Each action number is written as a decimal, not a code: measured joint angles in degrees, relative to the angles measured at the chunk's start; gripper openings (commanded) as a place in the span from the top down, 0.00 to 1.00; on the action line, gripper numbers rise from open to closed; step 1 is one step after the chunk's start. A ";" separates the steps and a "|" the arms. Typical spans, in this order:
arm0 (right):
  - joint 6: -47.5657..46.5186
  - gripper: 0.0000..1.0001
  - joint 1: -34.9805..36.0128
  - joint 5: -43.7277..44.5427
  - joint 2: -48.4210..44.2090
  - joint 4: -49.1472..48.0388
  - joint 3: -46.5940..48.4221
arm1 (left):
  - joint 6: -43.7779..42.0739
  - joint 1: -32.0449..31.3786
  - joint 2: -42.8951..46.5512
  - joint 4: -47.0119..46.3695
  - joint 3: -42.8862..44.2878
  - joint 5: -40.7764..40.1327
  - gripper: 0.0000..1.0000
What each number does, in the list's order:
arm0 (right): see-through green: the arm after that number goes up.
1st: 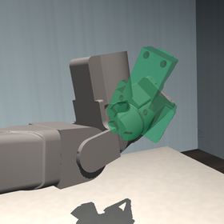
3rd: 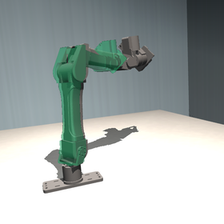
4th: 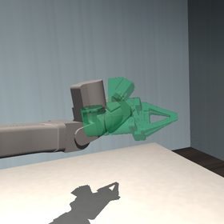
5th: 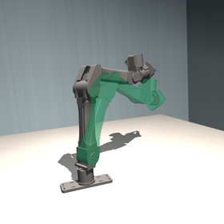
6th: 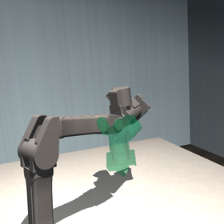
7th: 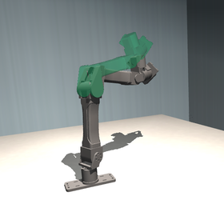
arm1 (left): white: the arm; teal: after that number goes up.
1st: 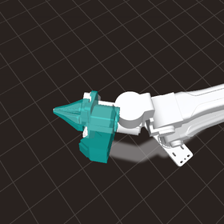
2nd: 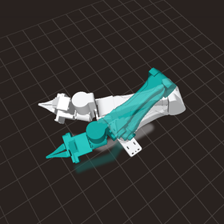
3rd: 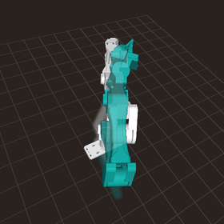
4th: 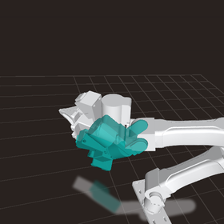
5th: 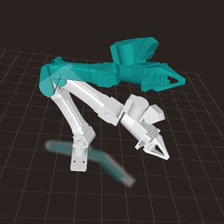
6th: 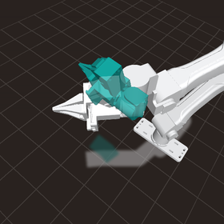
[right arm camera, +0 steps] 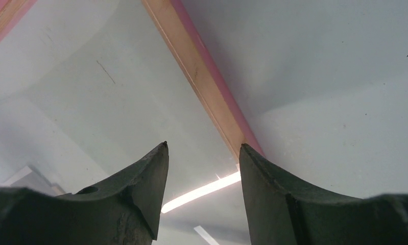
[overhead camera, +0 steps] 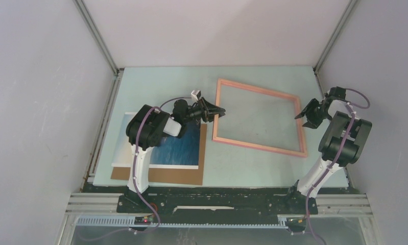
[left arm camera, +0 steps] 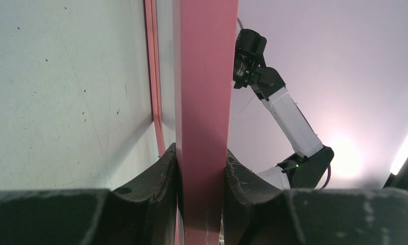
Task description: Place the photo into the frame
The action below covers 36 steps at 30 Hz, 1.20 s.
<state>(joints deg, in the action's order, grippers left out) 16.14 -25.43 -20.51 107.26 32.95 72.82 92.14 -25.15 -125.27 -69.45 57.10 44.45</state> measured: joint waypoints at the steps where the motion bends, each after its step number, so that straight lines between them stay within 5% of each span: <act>1: 0.02 0.39 0.02 -0.07 -0.04 -0.13 -0.07 | 0.00 0.00 0.00 -0.07 0.00 -0.13 1.00; 13: 0.24 0.40 -0.04 -1.99 -0.13 -1.57 -0.76 | 0.85 0.22 0.00 -1.31 0.00 -0.59 0.83; 21: 0.68 0.40 -0.02 -3.82 -0.13 -2.47 -1.03 | 0.87 0.22 0.00 -1.62 0.00 -0.74 0.94; 25: 0.68 0.40 -0.02 -4.00 -0.13 -2.58 -1.05 | 0.87 0.22 0.00 -1.64 0.00 -0.76 0.59; 27: 0.70 0.40 -0.04 -4.02 -0.13 -2.58 -1.05 | 0.81 0.22 0.00 -1.68 0.00 -0.81 0.54; 29: 0.79 0.40 -0.02 -4.31 -0.13 -2.69 -1.14 | 0.92 0.15 -0.02 -2.19 0.00 -1.01 0.54; 34: 0.85 0.40 -0.07 -5.07 -0.13 -2.93 -1.29 | 0.94 0.09 -0.04 -2.34 0.00 -1.40 0.74; 36: 0.87 0.40 -0.07 -5.27 -0.13 -2.97 -1.31 | 0.81 0.11 -0.07 -2.40 0.00 -1.51 0.72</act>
<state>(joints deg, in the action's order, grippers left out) 17.02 -25.50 -25.78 107.13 29.98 71.50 92.95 -25.04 -125.34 -71.85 57.10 42.94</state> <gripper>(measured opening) 0.603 0.325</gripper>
